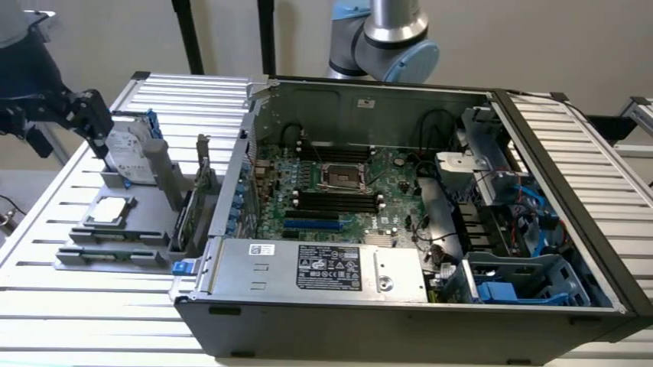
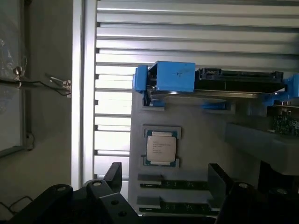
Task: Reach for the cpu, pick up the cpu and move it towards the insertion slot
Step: 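Pick up the cpu and move it towards the insertion slot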
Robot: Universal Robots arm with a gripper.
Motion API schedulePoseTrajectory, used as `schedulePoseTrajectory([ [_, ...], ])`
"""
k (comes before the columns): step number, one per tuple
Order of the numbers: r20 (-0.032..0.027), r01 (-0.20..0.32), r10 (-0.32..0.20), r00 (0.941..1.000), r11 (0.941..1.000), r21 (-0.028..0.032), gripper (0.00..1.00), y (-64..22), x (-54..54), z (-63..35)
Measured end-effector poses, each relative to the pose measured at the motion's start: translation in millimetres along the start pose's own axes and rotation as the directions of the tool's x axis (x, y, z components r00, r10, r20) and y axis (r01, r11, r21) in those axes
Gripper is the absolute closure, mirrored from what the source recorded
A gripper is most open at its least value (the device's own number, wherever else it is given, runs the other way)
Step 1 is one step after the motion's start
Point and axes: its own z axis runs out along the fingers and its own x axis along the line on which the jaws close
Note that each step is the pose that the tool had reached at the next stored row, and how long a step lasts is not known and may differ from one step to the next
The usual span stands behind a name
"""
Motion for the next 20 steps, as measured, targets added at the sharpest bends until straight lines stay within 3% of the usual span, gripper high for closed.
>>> schedulePoseTrajectory([
  [20, 0.0000, -0.002, 0.002, 1.0000, 1.0000, -0.0045, 0.17, -9.3, -5.9, 36.1],
])
